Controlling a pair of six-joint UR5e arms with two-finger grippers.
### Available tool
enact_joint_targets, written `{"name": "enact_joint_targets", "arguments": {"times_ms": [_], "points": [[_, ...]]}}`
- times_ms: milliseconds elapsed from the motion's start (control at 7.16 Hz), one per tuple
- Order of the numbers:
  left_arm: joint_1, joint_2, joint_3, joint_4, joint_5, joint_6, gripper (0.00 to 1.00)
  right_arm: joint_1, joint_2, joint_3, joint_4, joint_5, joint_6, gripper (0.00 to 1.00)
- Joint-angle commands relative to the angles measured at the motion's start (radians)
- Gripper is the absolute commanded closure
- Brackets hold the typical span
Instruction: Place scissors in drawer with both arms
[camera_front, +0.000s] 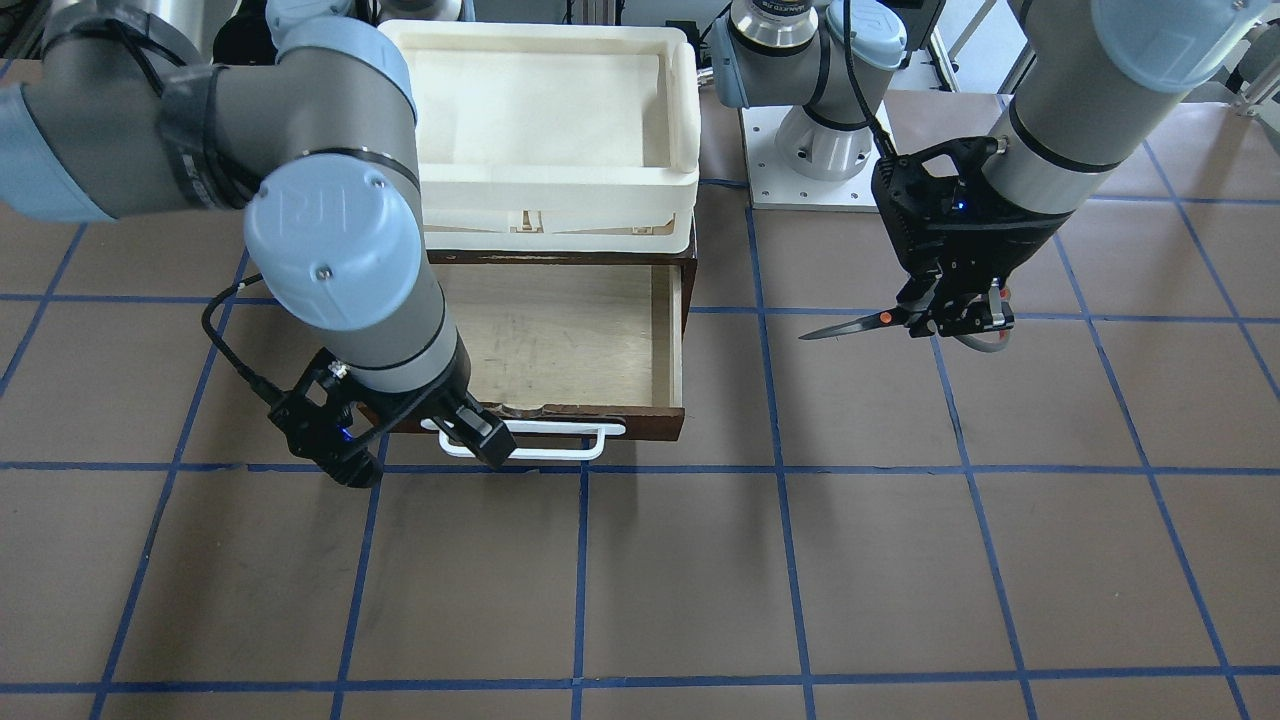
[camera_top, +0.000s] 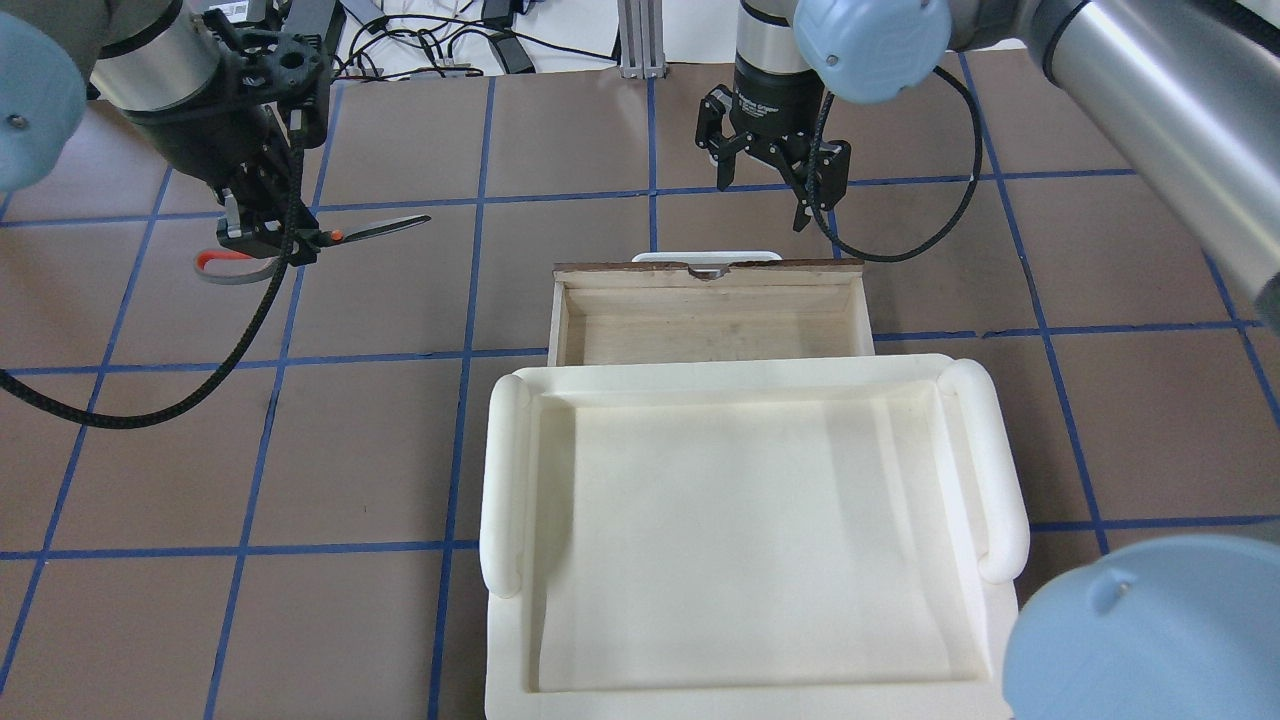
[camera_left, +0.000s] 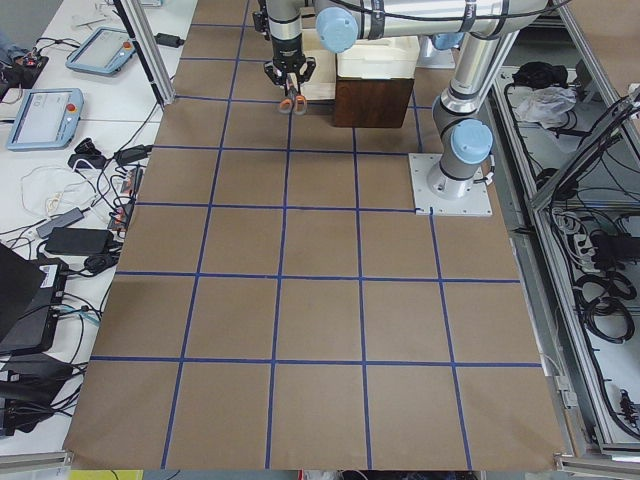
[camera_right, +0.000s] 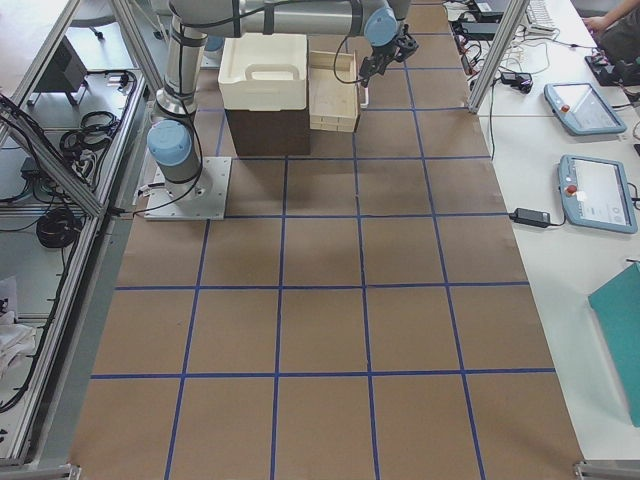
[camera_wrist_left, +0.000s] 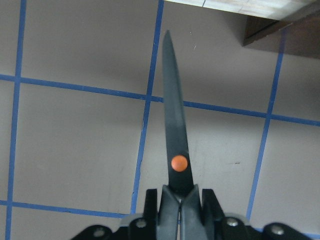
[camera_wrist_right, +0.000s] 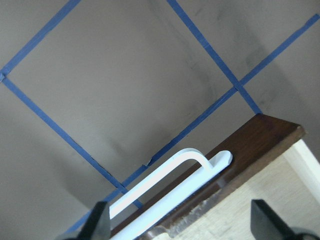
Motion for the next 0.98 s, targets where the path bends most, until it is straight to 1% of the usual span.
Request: {"name": "enact_joint_targets", "arguments": {"times_ms": [0, 279, 419, 559, 698, 838], "points": [[-0.03, -0.02, 0.001, 0.006, -0.015, -0.055, 1.0, -0.025, -0.12, 0.012, 0.012, -0.017, -0.343, 0.0], [-0.166, -0.052, 0.036, 0.009, -0.017, -0.123, 1.0, -0.065, -0.195, 0.04, 0.018, -0.035, -0.638, 0.0], [-0.223, -0.081, 0.067, 0.006, -0.058, -0.14, 1.0, -0.068, -0.225, 0.049, 0.011, -0.089, -0.737, 0.0], [-0.275, -0.113, 0.097, 0.003, -0.084, -0.205, 1.0, -0.072, -0.242, 0.051, 0.02, -0.089, -0.781, 0.0], [-0.345, -0.149, 0.133, 0.003, -0.091, -0.238, 1.0, -0.074, -0.257, 0.055, 0.015, -0.08, -0.792, 0.0], [-0.395, -0.188, 0.16, -0.018, -0.121, -0.256, 1.0, -0.071, -0.272, 0.057, 0.018, -0.088, -0.79, 0.0]]}}
